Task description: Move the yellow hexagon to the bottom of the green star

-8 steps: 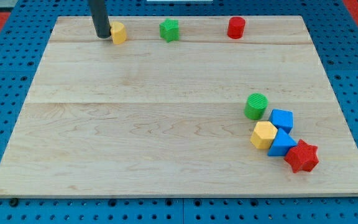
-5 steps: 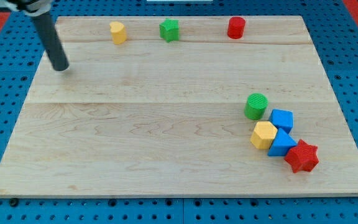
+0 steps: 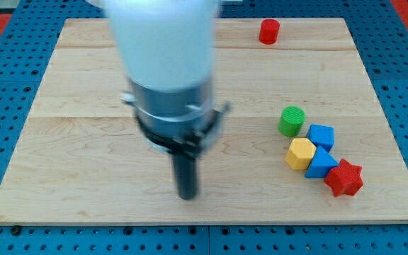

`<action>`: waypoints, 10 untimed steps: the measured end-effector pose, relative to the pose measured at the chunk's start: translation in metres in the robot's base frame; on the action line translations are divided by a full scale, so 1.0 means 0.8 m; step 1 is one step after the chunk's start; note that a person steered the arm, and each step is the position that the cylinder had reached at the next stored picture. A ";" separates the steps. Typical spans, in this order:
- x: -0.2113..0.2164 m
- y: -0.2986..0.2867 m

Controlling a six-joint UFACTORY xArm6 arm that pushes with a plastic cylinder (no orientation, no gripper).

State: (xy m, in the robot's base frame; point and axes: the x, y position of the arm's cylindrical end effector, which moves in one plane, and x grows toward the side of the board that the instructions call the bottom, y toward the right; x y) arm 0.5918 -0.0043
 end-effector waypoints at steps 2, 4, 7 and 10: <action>0.034 0.088; 0.033 0.275; -0.026 0.310; -0.052 0.100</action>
State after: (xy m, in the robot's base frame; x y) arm 0.5505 0.0760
